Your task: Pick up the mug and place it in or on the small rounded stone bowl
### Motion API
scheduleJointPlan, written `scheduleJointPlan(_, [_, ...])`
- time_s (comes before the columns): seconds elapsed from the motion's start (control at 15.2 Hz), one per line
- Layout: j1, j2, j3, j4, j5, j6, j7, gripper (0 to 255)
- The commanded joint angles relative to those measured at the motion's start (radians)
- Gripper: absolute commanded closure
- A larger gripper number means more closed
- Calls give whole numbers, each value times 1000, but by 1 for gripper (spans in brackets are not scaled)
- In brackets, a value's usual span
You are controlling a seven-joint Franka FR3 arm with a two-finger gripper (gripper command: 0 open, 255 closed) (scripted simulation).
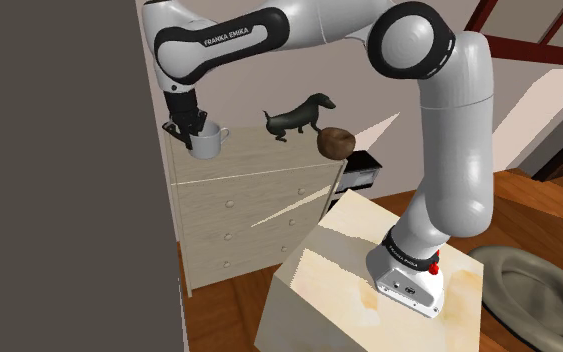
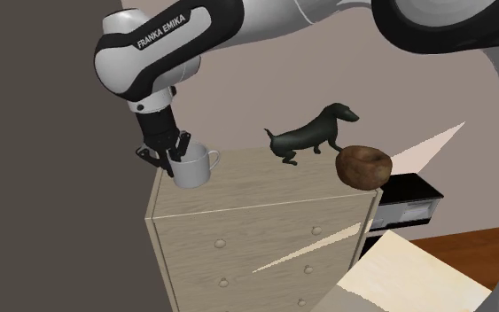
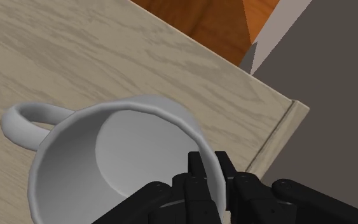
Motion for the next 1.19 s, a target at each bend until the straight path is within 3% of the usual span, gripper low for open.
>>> scheduleJointPlan(0.0, [-1,-12,1,14,3,-25,-4,255])
scheduleJointPlan(1.12, [7,-47,8,189,16,-234,-21,255])
